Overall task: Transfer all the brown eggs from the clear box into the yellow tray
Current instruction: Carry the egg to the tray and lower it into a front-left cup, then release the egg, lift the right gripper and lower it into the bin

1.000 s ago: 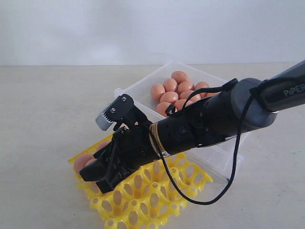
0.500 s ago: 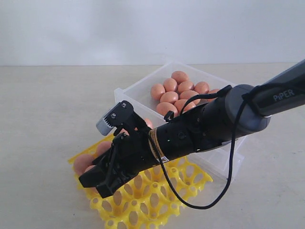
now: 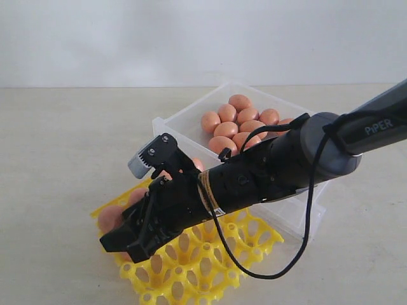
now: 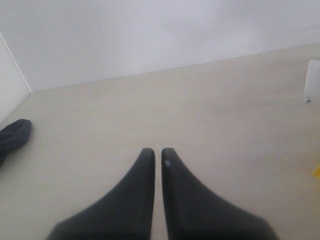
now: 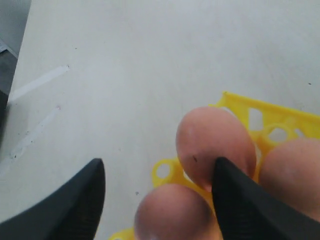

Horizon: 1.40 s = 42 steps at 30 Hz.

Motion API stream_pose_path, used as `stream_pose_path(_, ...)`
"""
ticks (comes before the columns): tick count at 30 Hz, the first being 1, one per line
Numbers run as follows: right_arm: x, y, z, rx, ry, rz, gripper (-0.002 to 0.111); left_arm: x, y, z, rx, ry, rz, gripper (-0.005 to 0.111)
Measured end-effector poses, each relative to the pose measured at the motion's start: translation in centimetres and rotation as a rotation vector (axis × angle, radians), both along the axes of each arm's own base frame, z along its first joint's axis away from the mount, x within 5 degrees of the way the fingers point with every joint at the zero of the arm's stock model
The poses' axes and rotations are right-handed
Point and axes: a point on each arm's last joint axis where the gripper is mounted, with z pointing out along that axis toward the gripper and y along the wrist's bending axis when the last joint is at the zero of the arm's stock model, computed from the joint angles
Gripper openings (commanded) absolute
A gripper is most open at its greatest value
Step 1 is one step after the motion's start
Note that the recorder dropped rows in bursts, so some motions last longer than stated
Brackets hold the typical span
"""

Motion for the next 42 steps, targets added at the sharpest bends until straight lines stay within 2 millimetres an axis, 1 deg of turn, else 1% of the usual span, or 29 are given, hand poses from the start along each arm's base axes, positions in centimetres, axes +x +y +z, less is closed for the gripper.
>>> stream_pose_path(1,0.0,0.0,0.0,0.005,0.001,0.004,0.055,0.0,0.0,0.0,0.000,0.000,0.000,0.004)
stream_pose_path(2,0.0,0.1,0.5,0.015,-0.008,0.001,0.055,0.0,0.0,0.0,0.000,0.000,0.000,0.004)
stream_pose_path(4,0.4,0.3,2.6,0.047,-0.062,0.000,0.055,0.0,0.0,0.0,0.000,0.000,0.000,0.004)
stream_pose_path(7,1.3,0.6,7.4,0.104,-0.193,-0.025,0.055,0.0,0.0,0.0,0.000,0.000,0.000,0.004)
stream_pose_path(8,1.5,0.5,8.7,0.108,-0.232,-0.043,0.055,0.0,0.0,0.0,0.000,0.000,0.000,0.004)
stream_pose_path(9,1.8,0.2,10.6,0.096,-0.293,-0.086,0.055,0.0,0.0,0.0,0.000,0.000,0.000,0.004)
stream_pose_path(10,2.0,-0.1,11.5,0.078,-0.327,-0.121,0.055,0.0,0.0,0.0,0.000,0.000,0.000,0.004)
stream_pose_path(11,2.4,-0.9,13.1,0.024,-0.383,-0.211,0.055,0.0,0.0,0.0,0.000,0.000,0.000,0.004)
stream_pose_path(13,2.9,-2.2,14.2,-0.064,-0.434,-0.332,0.055,0.0,0.0,0.0,0.000,0.000,0.000,0.004)
stream_pose_path(15,3.5,-4.1,14.9,-0.197,-0.475,-0.507,0.055,0.0,0.0,0.0,0.000,0.000,0.000,0.004)
stream_pose_path(17,4.2,-6.4,15.1,-0.375,-0.510,-0.697,0.055,0.0,0.0,0.0,0.000,0.000,0.000,0.004)
stream_pose_path(19,4.6,-8.4,14.8,-0.566,-0.533,-0.832,0.055,0.0,0.0,0.0,0.000,0.000,0.000,0.004)
stream_pose_path(21,4.7,-10.2,14.2,-0.739,-0.512,-0.901,0.055,0.0,0.0,0.0,0.000,0.000,0.000,0.004)
stream_pose_path(23,4.9,-12.1,13.1,-0.889,-0.421,-0.925,0.055,0.0,0.0,0.0,0.000,0.000,0.000,0.004)
stream_pose_path(24,5.2,-13.0,12.4,-0.936,-0.350,-0.933,0.055,0.0,0.0,0.0,0.000,0.000,0.000,0.004)
stream_pose_path(27,6.3,-15.4,10.4,-1.007,-0.089,-0.922,0.055,0.0,0.0,0.0,0.000,0.000,0.000,0.004)
stream_pose_path(28,6.6,-15.9,10.2,-1.019,-0.019,-0.901,0.055,0.0,0.0,0.0,0.000,0.000,0.000,0.004)
stream_pose_path(30,7.3,-16.6,9.7,-1.023,0.127,-0.787,0.055,0.0,0.0,0.0,0.000,0.000,0.000,0.004)
stream_pose_path(32,7.9,-16.5,9.8,-0.988,0.194,-0.650,0.055,0.0,0.0,0.0,0.000,0.000,0.000,0.004)
stream_pose_path(33,8.5,-15.7,10.3,-0.938,0.176,-0.494,0.055,0.0,0.0,0.0,0.000,0.000,0.000,0.004)
stream_pose_path(34,8.8,-15.2,10.8,-0.912,0.138,-0.425,0.055,0.0,0.0,0.0,0.000,0.000,0.000,0.004)
stream_pose_path(35,9.4,-14.6,11.5,-0.872,0.037,-0.324,0.055,0.0,0.0,0.0,0.000,0.000,0.000,0.004)
stream_pose_path(37,10.3,-14.2,12.1,-0.868,-0.152,-0.217,0.055,0.0,0.0,0.0,0.000,0.000,0.000,0.004)
stream_pose_path(39,10.7,-14.1,12.3,-0.880,-0.254,-0.158,0.054,0.0,0.0,0.0,0.000,0.000,0.000,0.004)
stream_pose_path(40,10.7,-14.1,12.3,-0.888,-0.276,-0.131,0.050,0.0,0.0,0.0,0.000,0.000,0.000,0.004)
stream_pose_path(41,10.7,-14.1,11.9,-0.908,-0.287,-0.073,0.041,0.0,0.0,0.0,0.000,0.000,0.000,0.004)
stream_pose_path(42,10.5,-14.1,11.3,-0.921,-0.272,-0.006,0.037,0.0,0.0,0.0,0.000,0.000,0.000,0.004)
